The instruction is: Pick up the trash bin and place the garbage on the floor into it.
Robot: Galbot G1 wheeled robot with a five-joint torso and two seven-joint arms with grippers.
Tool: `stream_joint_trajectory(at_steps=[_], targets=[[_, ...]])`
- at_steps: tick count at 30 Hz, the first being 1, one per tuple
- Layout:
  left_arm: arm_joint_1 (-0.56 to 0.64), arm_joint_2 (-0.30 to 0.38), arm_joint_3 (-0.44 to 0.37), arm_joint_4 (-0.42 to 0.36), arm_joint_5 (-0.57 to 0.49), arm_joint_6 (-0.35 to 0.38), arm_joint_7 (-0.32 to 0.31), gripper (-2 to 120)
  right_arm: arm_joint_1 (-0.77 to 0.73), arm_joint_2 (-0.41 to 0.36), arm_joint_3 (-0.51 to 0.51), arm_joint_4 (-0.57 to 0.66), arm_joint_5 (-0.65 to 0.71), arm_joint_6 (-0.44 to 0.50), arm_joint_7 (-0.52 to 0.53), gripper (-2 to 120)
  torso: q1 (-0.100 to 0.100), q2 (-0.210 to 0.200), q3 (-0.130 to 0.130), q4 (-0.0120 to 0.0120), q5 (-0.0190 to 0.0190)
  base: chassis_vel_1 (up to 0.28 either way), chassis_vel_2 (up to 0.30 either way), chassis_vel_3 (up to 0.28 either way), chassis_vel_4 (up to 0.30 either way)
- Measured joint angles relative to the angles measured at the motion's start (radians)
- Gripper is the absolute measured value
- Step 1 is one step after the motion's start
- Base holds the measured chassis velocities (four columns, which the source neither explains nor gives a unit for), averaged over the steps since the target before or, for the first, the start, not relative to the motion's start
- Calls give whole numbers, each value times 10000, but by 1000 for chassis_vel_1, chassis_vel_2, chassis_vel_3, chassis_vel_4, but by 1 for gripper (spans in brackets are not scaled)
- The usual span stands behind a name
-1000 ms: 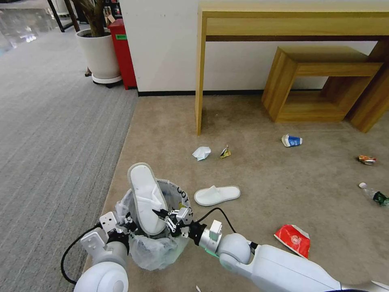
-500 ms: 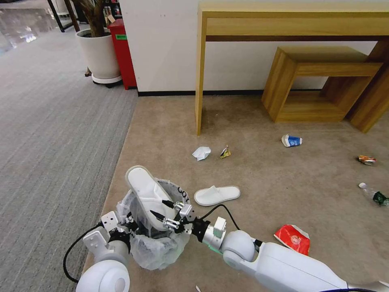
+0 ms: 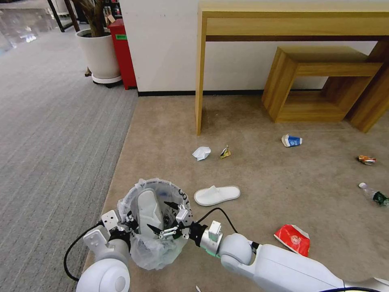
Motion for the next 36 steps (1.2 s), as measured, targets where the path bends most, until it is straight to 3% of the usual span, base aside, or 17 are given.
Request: stream_joint_trajectory(at_steps=[8,12,14,16,19,31,36], targets=[[-11,0,-30,101,35,-1,0,1,-259,-109,658,578,240,146,-69,100,0,0,0,0,0,0,0,0,0],[-11,0,-57,165,77,-12,2,1,-867,-126,1828,1312,799,24,199,100,-1,0,0,0,-1,0,0,0,0],[-25,0,-96,195,83,-23,4,1,-1366,-100,2887,1680,1647,-355,766,100,-1,0,0,0,0,0,0,0,0],[-29,0,-108,202,82,-28,4,1,-1481,-94,3176,1744,1864,-460,914,100,-1,1,0,-1,0,0,0,0,0],[-47,0,-141,242,112,-41,20,1,-2002,-124,4492,1903,2332,-856,1540,100,0,0,0,0,2,0,0,0,0],[-163,0,-227,374,132,-74,66,1,-3305,-599,7147,2118,1868,-1249,2678,100,0,0,0,0,1,0,0,0,0],[-171,0,-310,354,58,-75,66,1,-3577,-633,7614,2120,1778,-1276,2867,100,-1,0,0,-1,1,0,0,0,0]])
